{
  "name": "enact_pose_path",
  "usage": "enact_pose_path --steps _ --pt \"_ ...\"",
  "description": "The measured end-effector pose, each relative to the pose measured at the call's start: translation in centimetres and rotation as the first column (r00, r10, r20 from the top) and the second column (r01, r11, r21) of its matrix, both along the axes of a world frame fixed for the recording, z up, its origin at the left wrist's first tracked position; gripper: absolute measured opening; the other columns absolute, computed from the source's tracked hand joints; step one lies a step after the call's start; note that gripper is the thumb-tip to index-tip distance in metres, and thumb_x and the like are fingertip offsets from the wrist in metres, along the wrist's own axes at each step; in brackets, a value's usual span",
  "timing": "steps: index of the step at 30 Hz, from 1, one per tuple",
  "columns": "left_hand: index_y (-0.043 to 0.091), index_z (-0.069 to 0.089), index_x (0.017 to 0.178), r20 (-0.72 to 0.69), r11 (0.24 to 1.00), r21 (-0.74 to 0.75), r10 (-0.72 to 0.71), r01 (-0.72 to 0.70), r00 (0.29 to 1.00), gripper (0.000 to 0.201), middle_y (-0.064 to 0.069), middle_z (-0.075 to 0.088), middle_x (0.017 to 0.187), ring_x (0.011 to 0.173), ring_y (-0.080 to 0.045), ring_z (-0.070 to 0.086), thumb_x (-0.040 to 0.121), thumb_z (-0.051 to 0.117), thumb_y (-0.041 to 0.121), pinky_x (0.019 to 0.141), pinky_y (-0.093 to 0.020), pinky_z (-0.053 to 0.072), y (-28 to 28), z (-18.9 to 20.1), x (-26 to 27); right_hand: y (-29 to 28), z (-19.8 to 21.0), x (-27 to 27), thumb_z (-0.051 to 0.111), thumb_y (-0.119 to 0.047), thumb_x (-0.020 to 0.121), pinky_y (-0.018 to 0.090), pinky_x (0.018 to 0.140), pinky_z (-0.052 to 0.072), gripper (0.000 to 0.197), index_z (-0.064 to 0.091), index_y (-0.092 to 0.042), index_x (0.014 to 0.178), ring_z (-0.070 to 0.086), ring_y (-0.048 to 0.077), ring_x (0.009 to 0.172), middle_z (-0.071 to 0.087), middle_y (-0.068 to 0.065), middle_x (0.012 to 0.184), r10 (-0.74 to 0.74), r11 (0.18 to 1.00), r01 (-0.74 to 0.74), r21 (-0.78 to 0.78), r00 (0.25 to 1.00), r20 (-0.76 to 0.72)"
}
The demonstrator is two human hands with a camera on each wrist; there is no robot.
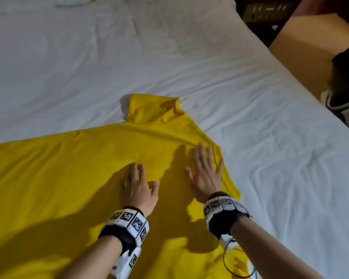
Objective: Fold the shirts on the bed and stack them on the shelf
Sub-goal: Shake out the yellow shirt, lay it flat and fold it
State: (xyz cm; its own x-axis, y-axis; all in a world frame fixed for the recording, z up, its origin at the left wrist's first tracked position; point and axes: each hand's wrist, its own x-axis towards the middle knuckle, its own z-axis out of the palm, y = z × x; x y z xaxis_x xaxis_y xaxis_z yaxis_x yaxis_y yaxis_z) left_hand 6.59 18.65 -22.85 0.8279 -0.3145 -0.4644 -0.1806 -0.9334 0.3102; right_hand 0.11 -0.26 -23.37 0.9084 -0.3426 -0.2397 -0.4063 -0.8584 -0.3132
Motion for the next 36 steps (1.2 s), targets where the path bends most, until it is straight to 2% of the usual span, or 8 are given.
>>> enact_pose_path --steps 3,7,11,15,17,21,28,36 --pt "0.018 0.049 0.129 0.053 0.995 0.09 0.035 -0.04 0.998 0.05 -0.006 0.04 0.139 0.126 -0.027 0.042 0.096 0.039 0.055 0.094 -0.045 0.043 -1.6 1.6 4.5 -1.4 -1.3 3.0 0.004 -0.054 0.095 0.063 0.114 -0.012 0.065 -0.006 -0.029 0.154 -0.015 0.018 0.148 -0.02 -0.012 0.158 0.273 0.961 -0.276 -0.031 0.959 -0.072" --pt "0.017 0.066 0.084 -0.001 0.972 -0.02 0.236 -0.236 0.972 0.038 -0.008 0.066 0.097 0.088 -0.031 0.06 0.094 0.049 0.049 0.076 -0.039 0.05 -2.5 2.5 12.4 -4.5 0.2 8.7 0.025 -0.05 0.101 0.067 0.113 0.001 0.067 0.005 -0.016 0.155 -0.009 0.028 0.149 -0.007 0.002 0.163 -0.432 0.901 0.429 -0.061 0.883 -0.183" --pt "0.01 0.062 0.112 0.071 0.895 -0.225 0.41 -0.386 0.909 0.04 -0.016 0.059 0.121 0.114 -0.036 0.053 0.09 0.058 0.043 0.093 -0.043 0.046 -3.4 2.2 19.4 -3.7 1.9 14.9 0.048 -0.04 0.095 0.053 0.118 0.011 0.074 0.012 -0.013 0.154 0.015 0.024 0.147 0.02 0.006 0.16 -0.118 0.993 0.117 0.029 0.993 0.024" --pt "0.006 0.064 0.097 -0.075 0.886 -0.154 0.432 -0.438 0.899 0.06 -0.018 0.063 0.108 0.107 -0.037 0.058 0.084 0.053 0.064 0.089 -0.041 0.048 -4.8 2.2 23.4 -5.6 2.2 21.6 0.051 -0.071 0.082 0.046 0.091 0.046 0.064 0.054 -0.017 0.116 0.056 0.032 0.108 0.062 0.009 0.113 -0.372 0.896 0.384 0.223 0.923 -0.094" --pt "0.005 0.061 0.099 -0.229 0.84 -0.2 0.46 -0.504 0.858 0.07 -0.018 0.064 0.106 0.099 -0.037 0.062 0.077 0.056 0.071 0.084 -0.039 0.05 -5.5 2.5 24.7 -6.2 2.6 23.9 0.058 -0.07 0.08 0.032 0.067 0.047 0.056 0.053 -0.014 0.086 0.058 0.027 0.081 0.059 0.005 0.084 -0.38 0.873 0.393 0.29 0.919 -0.102" --pt "0.006 0.058 0.115 -0.375 0.75 -0.301 0.475 -0.589 0.796 0.072 -0.013 0.061 0.113 0.095 -0.031 0.059 0.072 0.075 0.06 0.083 -0.038 0.049 -6.6 3.5 26.8 -6.7 3.6 26.4 0.074 -0.031 0.085 0.026 0.077 0.041 0.053 0.049 -0.012 0.127 0.056 0.026 0.106 0.055 0.011 0.121 -0.372 0.815 0.335 0.472 0.928 -0.017" --pt "0.022 0.069 0.107 -0.421 0.588 -0.559 0.406 -0.584 0.811 0.031 -0.006 0.071 0.109 0.103 -0.027 0.067 0.077 0.076 0.015 0.093 -0.044 0.054 -7.3 3.9 29.0 -9.3 4.6 28.2 0.052 0.001 0.081 0.022 0.064 0.045 0.044 0.066 -0.04 0.075 0.054 0.018 0.075 0.059 0.004 0.083 -0.213 0.842 0.122 0.526 0.97 0.116" --pt "0.018 0.067 0.118 -0.233 0.589 -0.645 0.456 -0.487 0.859 0.029 -0.002 0.068 0.114 0.101 -0.019 0.063 0.089 0.067 0.018 0.096 -0.033 0.05 -6.1 1.5 30.3 -8.8 3.8 28.6 0.041 0.017 0.086 0.029 0.113 0.027 0.072 0.027 -0.011 0.151 0.021 0.029 0.145 0.015 0.011 0.16 -0.007 0.874 -0.065 0.482 0.989 0.147"
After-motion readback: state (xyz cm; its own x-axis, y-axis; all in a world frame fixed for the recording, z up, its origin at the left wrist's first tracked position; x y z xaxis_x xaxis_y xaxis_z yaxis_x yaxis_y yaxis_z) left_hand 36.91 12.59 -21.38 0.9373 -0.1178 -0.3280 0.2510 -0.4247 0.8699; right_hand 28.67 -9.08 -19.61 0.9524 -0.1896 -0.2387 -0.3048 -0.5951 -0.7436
